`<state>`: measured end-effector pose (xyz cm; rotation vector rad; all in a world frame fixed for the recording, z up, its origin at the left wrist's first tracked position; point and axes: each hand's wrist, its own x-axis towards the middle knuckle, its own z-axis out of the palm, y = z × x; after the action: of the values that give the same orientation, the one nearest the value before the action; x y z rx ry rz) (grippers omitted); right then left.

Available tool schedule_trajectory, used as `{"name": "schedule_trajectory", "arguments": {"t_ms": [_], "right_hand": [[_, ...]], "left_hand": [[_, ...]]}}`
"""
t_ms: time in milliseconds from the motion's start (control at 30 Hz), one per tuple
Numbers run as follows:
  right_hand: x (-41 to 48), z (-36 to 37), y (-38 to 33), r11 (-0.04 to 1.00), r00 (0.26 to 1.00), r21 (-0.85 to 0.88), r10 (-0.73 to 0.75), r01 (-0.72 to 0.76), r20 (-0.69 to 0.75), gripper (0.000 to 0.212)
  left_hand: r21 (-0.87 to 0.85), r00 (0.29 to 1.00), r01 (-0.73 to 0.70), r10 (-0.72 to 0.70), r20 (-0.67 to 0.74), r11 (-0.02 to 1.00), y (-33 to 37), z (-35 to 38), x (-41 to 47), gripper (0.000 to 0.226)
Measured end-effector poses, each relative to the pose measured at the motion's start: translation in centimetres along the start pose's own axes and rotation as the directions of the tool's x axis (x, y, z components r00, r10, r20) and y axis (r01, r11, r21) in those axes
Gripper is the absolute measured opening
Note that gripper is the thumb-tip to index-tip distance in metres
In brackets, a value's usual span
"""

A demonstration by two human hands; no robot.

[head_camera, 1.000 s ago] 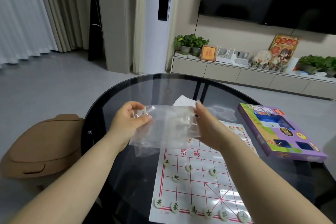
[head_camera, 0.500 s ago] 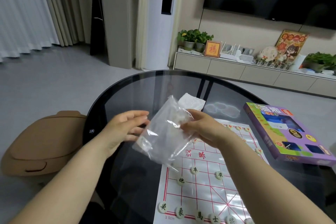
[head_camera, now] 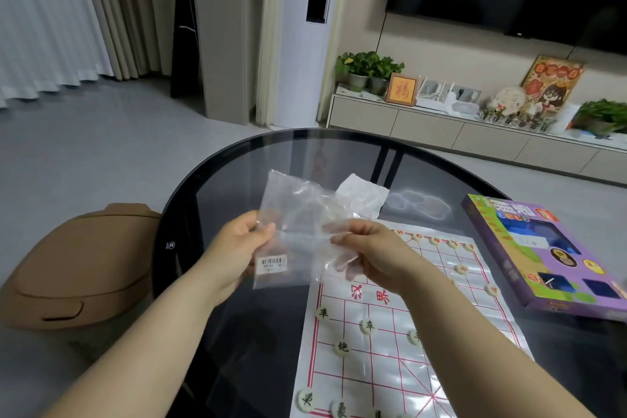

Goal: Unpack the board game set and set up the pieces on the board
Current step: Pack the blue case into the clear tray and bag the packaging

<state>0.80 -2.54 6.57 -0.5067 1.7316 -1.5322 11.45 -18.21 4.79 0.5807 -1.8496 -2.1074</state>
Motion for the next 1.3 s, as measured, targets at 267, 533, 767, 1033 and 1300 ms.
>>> {"name": "schedule_trajectory", "arguments": {"t_ms": [267,533,767,1033,1300], "right_hand": [[2.4,-0.4,-0.1,1.000,1.000,-0.017,-0.008,0.007,-0.007,0.032],[7.1,-4.7,-0.8,0.978,0.897,-0.193,-0.012,-0.082,-0.442,0.026],[12.5,-8.7,1.3,0.804,0.698,-0.380,0.058,-0.456,-0.714,0.021],[16.0,-9.0,1.0,0.588,0.570,-0.410,0.108,-0.697,-0.815,0.045],[16.4,-7.1,0.7,0.918,0.679,-0.317,-0.075,-0.240,-0.731,0.005]], "left_hand": [[-0.349,0.970,0.170,-0.095,0.224,0.921,-0.7,-1.4,1.4,0.050],[-0.095,0.957,-0.078,0.047,-0.285,0.992,-2.7,-2.1,5.3,0.022],[0.031,0.917,-0.089,0.094,-0.387,0.996,-4.7,-2.8,7.9,0.036],[0.090,0.912,-0.178,0.199,-0.358,0.980,-5.6,-3.2,8.9,0.025],[0.193,0.875,-0.147,0.218,-0.432,0.970,-5.9,-3.5,9.0,0.012]]}}
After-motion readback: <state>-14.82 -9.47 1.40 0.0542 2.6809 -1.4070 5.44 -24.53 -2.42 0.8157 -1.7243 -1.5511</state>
